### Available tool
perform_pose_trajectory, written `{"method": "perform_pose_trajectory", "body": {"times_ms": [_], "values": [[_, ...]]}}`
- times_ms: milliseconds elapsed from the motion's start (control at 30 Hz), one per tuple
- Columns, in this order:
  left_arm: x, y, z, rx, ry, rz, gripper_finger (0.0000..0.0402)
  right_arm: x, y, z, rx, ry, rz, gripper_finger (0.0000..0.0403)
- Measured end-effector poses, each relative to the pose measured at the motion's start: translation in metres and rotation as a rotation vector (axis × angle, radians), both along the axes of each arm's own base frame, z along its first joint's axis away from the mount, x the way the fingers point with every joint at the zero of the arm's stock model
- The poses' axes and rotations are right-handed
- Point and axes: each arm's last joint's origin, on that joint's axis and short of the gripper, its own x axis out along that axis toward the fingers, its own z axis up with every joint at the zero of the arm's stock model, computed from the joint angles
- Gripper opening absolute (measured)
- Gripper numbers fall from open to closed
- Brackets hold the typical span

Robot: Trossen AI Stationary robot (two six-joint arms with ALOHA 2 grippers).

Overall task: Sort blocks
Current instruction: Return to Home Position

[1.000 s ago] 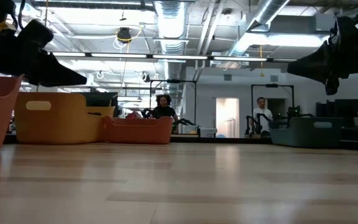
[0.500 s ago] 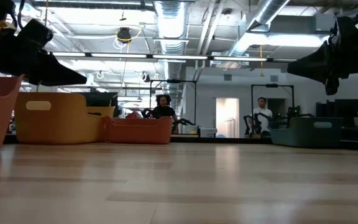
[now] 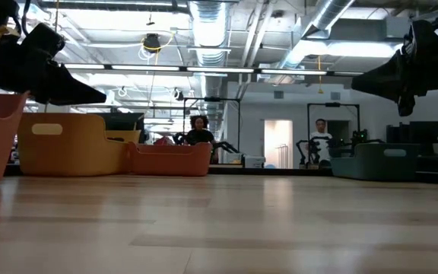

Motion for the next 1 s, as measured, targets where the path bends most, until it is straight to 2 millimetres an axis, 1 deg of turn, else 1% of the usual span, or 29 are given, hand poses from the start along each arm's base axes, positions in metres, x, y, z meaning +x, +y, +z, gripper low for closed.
{"method": "perform_pose_trajectory", "body": {"times_ms": [200,467,667,1000], "values": [[0.0000,0.0000,-0.0001,-0.030,-0.015,0.004,0.0100,0.0000,0.0000,-0.0001,0.000,0.000,0.000,0.0065],[0.0000,0.0000,-0.0001,0.002,0.002,0.000,0.0100,0.0000,0.0000,-0.0003,0.000,0.001,0.000,0.0065],[0.0000,0.0000,-0.0002,-0.032,-0.016,0.005,0.0100,0.0000,0.0000,-0.0003,0.000,0.001,0.000,0.0065],[0.0000,0.0000,-0.0001,0.000,0.000,0.000,0.0100,0.0000,0.0000,-0.0003,0.000,0.001,0.000,0.0065]]}}
